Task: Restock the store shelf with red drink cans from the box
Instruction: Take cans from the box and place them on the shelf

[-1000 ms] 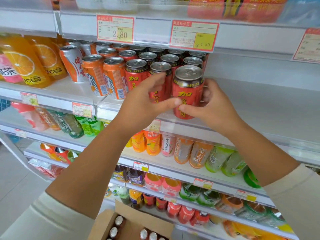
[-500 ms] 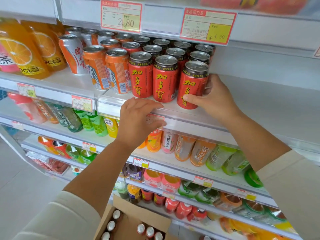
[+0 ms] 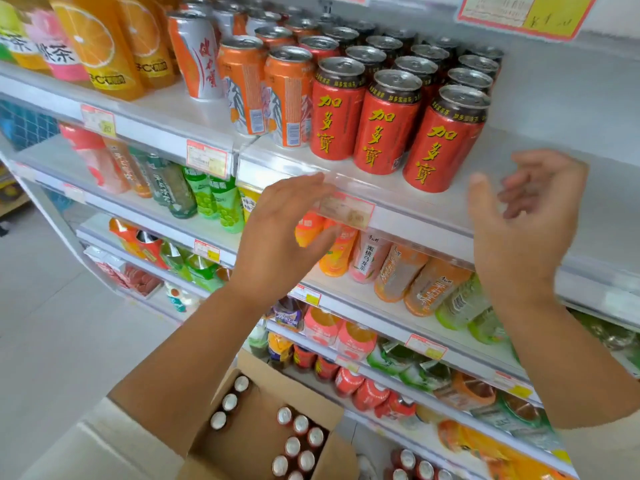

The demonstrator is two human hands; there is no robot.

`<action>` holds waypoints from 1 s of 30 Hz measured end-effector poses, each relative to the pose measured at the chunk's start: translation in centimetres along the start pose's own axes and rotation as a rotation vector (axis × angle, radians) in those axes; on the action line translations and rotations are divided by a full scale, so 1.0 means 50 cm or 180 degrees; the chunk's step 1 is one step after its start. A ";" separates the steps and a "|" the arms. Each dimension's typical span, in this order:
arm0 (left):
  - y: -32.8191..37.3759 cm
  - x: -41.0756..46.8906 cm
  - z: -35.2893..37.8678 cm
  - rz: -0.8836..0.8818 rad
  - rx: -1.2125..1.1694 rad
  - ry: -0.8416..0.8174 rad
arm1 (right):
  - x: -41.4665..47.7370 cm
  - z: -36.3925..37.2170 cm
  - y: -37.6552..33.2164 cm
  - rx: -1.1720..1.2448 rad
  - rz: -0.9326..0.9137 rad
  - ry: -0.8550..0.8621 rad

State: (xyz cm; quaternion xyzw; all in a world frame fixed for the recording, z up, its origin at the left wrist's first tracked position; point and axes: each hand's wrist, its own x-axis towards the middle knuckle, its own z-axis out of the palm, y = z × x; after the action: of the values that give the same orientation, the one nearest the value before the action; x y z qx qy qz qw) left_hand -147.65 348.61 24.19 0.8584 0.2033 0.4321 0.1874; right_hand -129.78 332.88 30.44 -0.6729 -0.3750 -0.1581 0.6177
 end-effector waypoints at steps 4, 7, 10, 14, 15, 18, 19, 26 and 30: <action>-0.089 -0.219 -0.055 -0.1089 0.0136 -0.0179 | -0.210 0.023 -0.013 0.0453 0.0169 -0.1265; -0.171 -0.414 -0.064 -0.2441 0.0324 -0.0557 | -0.378 0.091 0.053 0.0025 0.0839 -0.2801; -0.236 -0.598 -0.044 -0.3694 0.0310 -0.0820 | -0.540 0.168 0.159 -0.0454 0.1204 -0.3987; -0.314 -0.809 0.050 -0.4673 0.0124 -0.1230 | -0.744 0.273 0.318 -0.0867 0.1593 -0.4832; -0.342 -0.854 0.082 -0.4767 0.0132 -0.1302 | -0.796 0.306 0.362 -0.0945 0.1603 -0.4952; -0.455 -0.991 0.195 -0.4894 -0.0002 -0.1300 | -0.962 0.415 0.511 -0.1132 0.1489 -0.5223; -0.497 -1.036 0.236 -0.4930 -0.0078 -0.1252 | -1.017 0.450 0.560 -0.1218 0.1425 -0.5252; -0.791 -1.298 0.490 -0.5427 0.0001 -0.0473 | -1.336 0.688 0.878 -0.1282 0.0767 -0.5504; -0.902 -1.385 0.594 -0.5520 0.0152 -0.0202 | -1.443 0.793 0.987 -0.1273 0.0063 -0.5366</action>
State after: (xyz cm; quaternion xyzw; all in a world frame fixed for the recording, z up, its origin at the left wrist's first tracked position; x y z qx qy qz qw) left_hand -169.47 347.07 -60.86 0.4158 0.7896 0.1083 0.4381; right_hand -153.41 350.40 -60.93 -0.6649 -0.6672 0.3359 0.0051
